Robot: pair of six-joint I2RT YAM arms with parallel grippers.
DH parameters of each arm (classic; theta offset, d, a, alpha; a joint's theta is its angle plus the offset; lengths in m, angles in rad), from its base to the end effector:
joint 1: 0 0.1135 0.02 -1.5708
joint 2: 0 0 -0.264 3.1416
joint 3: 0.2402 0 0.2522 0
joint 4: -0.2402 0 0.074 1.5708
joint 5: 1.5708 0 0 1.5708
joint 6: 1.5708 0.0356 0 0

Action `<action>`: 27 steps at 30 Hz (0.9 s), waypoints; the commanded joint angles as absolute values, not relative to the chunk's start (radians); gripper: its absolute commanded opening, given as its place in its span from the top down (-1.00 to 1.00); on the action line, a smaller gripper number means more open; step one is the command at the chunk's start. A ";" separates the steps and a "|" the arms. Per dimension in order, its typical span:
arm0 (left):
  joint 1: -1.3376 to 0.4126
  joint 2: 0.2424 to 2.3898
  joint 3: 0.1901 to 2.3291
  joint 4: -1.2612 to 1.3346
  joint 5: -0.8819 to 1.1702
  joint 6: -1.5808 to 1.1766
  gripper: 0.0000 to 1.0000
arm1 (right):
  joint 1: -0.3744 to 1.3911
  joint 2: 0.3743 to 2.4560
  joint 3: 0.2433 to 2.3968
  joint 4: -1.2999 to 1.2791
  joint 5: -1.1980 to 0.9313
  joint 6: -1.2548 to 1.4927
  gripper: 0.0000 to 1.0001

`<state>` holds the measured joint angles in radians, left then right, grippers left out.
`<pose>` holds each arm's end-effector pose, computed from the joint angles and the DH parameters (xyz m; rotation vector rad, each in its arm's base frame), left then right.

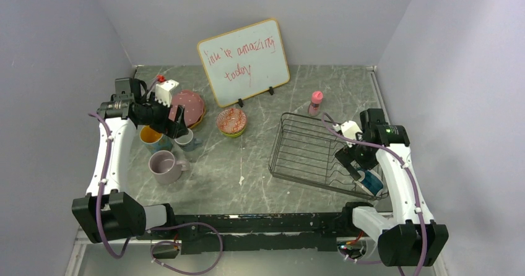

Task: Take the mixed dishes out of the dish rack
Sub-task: Pick up the bowl from the dish rack.

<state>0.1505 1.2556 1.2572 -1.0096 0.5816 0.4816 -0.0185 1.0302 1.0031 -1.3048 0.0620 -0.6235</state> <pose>0.2386 0.0164 0.3371 0.5996 2.3303 -0.4665 0.1565 -0.0051 0.2868 -0.8618 2.7983 -0.1970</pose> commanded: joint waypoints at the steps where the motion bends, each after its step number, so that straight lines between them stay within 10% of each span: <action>1: 0.155 1.252 1.314 -1.012 0.614 0.471 -0.88 | -0.023 1.037 1.008 -1.345 0.074 -0.626 -0.98; 27: 0.154 1.361 1.417 -1.070 0.650 0.402 -0.88 | -0.023 1.063 0.879 -1.256 0.183 -0.711 -0.98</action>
